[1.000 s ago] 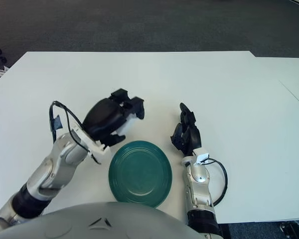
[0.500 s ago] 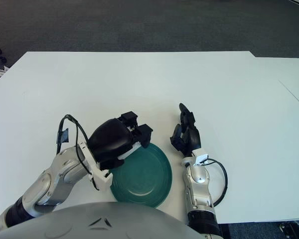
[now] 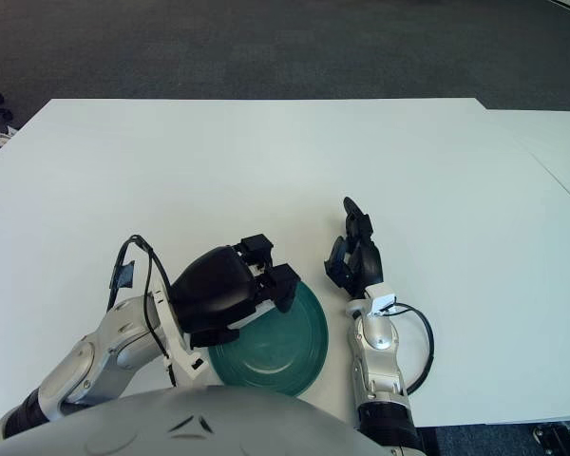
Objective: Put the charger into the plate.
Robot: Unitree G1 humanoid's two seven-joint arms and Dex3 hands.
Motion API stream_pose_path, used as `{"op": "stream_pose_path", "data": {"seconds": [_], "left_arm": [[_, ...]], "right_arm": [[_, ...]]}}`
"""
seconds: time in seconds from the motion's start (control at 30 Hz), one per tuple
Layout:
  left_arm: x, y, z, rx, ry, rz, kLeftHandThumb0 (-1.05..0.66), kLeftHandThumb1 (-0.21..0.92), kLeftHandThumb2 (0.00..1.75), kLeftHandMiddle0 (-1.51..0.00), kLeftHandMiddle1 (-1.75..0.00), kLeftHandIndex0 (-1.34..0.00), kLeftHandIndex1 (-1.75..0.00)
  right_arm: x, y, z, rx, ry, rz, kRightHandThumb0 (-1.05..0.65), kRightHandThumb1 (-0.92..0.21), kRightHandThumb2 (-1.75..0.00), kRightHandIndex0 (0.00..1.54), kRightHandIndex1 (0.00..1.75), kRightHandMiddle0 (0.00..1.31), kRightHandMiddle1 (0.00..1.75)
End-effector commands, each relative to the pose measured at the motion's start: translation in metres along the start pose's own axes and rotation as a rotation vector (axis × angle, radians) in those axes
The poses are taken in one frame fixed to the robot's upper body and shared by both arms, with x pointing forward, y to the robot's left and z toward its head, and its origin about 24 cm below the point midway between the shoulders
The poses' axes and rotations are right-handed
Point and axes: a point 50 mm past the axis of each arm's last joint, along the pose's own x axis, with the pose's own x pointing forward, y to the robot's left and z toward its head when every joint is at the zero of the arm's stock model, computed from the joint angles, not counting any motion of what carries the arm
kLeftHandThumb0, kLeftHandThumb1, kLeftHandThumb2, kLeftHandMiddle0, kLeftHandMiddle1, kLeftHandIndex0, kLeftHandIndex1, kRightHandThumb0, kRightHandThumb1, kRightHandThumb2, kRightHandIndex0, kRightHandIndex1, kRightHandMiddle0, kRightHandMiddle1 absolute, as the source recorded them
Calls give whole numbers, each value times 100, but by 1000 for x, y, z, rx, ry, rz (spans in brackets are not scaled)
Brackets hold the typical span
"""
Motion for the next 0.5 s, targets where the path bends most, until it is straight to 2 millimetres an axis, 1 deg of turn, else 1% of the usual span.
{"op": "stream_pose_path", "data": {"seconds": [0.0,0.17,0.3,0.47], "left_arm": [[-1,-4,12,-25,-84,-5,0,8,155,-83,-162,-56,-175],[1,-10,11,-34,-89,-25,0,7,156,-84,-161,-57,-175],[7,-18,11,-17,-114,-29,0,4,159,-86,-161,-60,-175],[13,-20,11,-16,-147,-51,0,-1,164,-89,-161,-64,-175]], "right_arm": [[-47,3,-58,7,370,-27,-78,-92,-100,19,1,0,42],[-47,3,-59,-5,363,-34,-77,-92,-99,20,2,0,46],[-46,4,-60,-6,364,-40,-76,-92,-98,21,2,0,48],[-45,5,-62,20,376,-46,-77,-92,-98,22,2,0,49]]}}
